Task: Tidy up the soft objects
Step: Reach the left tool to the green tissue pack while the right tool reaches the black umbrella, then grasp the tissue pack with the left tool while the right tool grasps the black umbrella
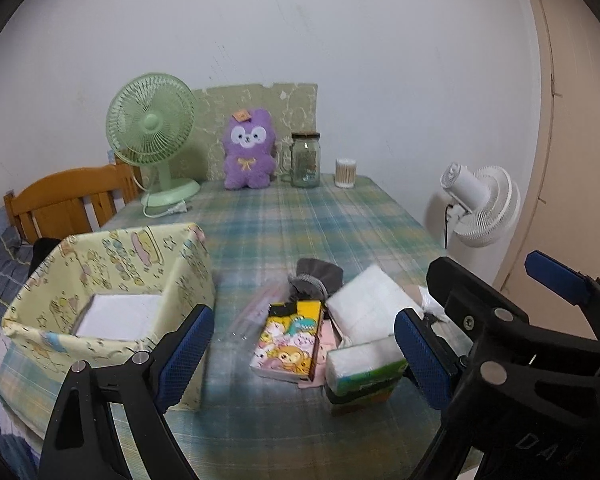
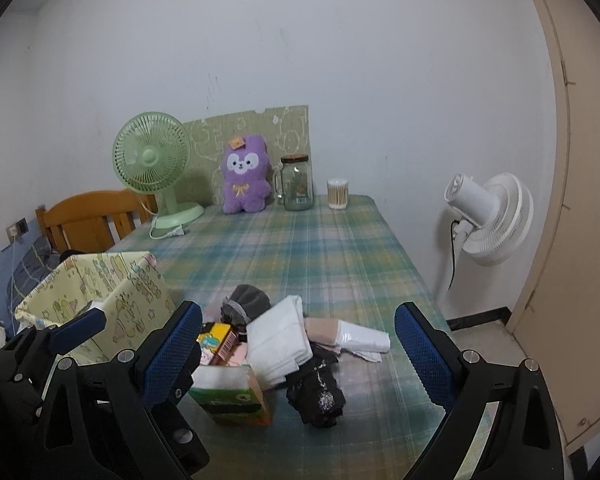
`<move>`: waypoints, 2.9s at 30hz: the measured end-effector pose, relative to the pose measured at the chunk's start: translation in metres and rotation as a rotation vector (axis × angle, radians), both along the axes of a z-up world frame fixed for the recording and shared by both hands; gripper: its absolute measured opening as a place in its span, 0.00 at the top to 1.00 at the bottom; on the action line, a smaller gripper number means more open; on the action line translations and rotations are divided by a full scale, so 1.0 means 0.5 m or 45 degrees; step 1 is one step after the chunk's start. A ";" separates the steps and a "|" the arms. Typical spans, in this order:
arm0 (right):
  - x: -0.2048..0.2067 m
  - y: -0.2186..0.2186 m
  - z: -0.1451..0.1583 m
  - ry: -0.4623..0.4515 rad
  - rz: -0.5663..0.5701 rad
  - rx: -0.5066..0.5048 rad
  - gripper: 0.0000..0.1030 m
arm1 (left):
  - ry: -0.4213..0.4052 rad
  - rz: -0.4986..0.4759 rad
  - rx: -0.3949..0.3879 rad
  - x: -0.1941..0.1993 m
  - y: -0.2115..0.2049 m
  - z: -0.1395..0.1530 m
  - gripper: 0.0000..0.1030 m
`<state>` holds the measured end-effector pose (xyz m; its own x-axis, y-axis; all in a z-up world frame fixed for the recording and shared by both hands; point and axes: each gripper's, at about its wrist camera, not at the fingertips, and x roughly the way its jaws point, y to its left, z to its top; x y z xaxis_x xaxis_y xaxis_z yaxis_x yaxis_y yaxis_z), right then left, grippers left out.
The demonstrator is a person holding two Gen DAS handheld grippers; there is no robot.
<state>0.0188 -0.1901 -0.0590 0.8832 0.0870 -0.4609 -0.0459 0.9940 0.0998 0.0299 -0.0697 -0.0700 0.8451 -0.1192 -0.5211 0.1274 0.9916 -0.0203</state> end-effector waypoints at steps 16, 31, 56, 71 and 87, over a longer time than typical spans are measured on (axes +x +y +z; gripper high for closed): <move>0.027 -0.042 -0.069 0.116 -0.013 0.057 0.04 | 0.096 -0.054 0.035 0.024 -0.054 -0.065 0.09; 0.011 -0.046 -0.059 0.099 -0.001 0.079 0.04 | 0.061 -0.055 0.083 0.003 -0.063 -0.053 0.10; 0.079 -0.053 -0.166 0.356 0.031 0.081 0.32 | 0.215 0.002 0.156 0.053 -0.090 -0.133 0.37; 0.087 -0.032 -0.172 0.419 0.102 0.144 0.74 | 0.205 -0.022 0.144 0.047 -0.083 -0.137 0.47; 0.069 -0.025 -0.094 0.301 0.058 0.049 0.76 | 0.152 -0.057 0.084 0.042 -0.075 -0.070 0.50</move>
